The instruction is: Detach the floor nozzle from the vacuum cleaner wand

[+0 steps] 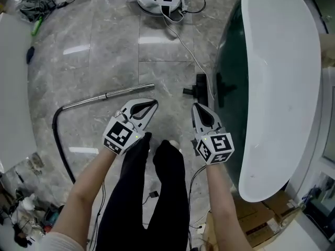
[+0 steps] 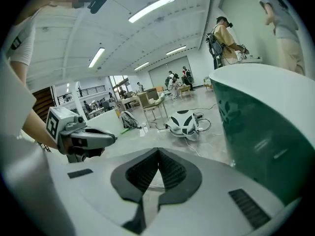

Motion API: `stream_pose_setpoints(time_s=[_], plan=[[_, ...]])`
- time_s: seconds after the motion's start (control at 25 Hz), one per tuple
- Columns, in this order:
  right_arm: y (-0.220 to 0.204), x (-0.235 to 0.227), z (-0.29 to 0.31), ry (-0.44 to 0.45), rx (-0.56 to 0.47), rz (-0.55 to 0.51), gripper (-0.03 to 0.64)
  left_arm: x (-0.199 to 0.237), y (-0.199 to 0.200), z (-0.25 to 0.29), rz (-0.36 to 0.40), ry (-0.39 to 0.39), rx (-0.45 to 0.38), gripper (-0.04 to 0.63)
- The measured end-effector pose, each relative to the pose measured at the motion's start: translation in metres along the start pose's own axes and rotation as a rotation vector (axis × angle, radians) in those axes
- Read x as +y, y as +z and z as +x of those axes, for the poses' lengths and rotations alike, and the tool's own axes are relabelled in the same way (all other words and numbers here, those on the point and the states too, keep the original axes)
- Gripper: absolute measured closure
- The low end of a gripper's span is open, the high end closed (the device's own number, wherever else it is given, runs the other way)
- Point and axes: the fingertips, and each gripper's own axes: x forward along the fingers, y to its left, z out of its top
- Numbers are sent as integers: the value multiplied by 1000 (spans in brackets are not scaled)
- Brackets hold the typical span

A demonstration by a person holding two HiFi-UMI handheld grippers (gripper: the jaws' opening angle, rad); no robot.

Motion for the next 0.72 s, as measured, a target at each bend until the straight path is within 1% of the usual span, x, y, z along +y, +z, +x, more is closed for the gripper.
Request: stream_pose_setpoints(time_s=[0.12,0.2,0.28,0.36,0.52,0.72], plan=[[11,21,-26,-48,-6,19,600,-30,17,-14,-4,-25,4,584],[8,31,-38,-89,2,28,600,-43,22,-20,-36,-29,-4,584],[-1,37,-49,-116,13,59,600,-53,22,-23,-63,-21,-8,584],[-10,44,-59,-128,25,77,600,-63,21,-29,-87,-13,-10,584],[-16,53,-70,-128,41,61,600,-76,15,-43,-128,-12,-6,584],[-25,50,-71,-151,57,54,601,-82,-1,-54,-130,-11,25,584]])
